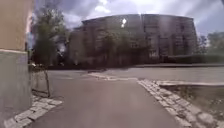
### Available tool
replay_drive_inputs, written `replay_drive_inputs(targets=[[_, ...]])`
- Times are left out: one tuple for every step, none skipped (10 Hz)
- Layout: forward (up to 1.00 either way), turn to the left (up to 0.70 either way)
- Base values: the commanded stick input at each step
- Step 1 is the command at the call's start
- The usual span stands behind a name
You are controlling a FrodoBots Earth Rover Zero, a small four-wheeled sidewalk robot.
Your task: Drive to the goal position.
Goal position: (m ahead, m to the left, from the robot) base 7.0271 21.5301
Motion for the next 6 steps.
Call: replay_drive_inputs(targets=[[0.70, 0.05], [0.70, 0.05], [0.70, 0.05], [0.70, 0.05], [0.70, 0.05], [0.70, 0.05]])
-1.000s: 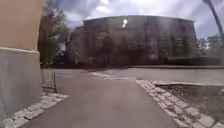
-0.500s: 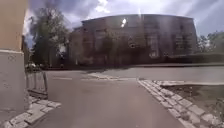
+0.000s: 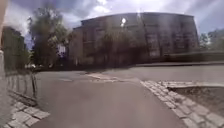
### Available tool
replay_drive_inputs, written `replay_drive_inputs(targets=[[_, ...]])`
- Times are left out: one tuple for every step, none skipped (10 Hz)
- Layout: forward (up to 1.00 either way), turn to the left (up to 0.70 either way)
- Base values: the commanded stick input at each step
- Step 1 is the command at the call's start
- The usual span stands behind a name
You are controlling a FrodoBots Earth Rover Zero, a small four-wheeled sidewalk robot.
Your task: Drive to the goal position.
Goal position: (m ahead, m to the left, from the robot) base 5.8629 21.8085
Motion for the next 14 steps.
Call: replay_drive_inputs(targets=[[0.70, 0.05], [0.70, 0.05], [0.70, 0.05], [0.70, 0.05], [0.70, 0.05], [0.70, 0.09], [0.70, 0.40], [0.70, 0.40], [0.70, 0.40], [0.70, 0.37], [0.70, 0.05], [0.70, 0.05], [0.70, 0.05], [0.70, 0.05]])
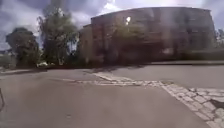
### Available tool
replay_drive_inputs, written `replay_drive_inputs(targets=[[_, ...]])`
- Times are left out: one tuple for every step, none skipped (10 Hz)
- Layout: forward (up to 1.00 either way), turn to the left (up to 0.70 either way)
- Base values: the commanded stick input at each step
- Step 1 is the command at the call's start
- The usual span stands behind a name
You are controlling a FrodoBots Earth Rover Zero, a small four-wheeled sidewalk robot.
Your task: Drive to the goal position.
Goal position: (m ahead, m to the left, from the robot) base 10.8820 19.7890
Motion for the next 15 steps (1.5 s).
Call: replay_drive_inputs(targets=[[0.70, 0.25], [0.70, 0.40], [0.70, 0.40], [0.70, 0.40], [0.70, 0.40], [0.70, 0.40], [0.70, 0.40], [0.70, 0.40], [0.70, 0.40], [0.70, 0.40], [0.70, 0.40], [0.70, 0.40], [0.70, 0.40], [0.70, 0.40], [0.70, 0.40]])
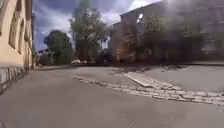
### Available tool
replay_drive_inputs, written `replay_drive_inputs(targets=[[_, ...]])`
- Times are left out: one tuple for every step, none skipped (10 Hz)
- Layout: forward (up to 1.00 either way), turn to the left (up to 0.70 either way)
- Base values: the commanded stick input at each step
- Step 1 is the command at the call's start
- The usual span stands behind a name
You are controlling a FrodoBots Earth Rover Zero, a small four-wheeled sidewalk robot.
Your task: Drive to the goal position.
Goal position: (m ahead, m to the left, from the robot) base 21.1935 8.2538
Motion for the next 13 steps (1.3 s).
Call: replay_drive_inputs(targets=[[0.70, 0.40], [0.70, 0.40], [0.70, 0.40], [0.70, 0.40], [0.70, 0.40], [0.70, 0.40], [0.70, 0.20], [0.70, 0.05], [0.70, 0.05], [0.70, 0.05], [0.70, 0.05], [0.70, 0.05], [0.70, 0.05]])
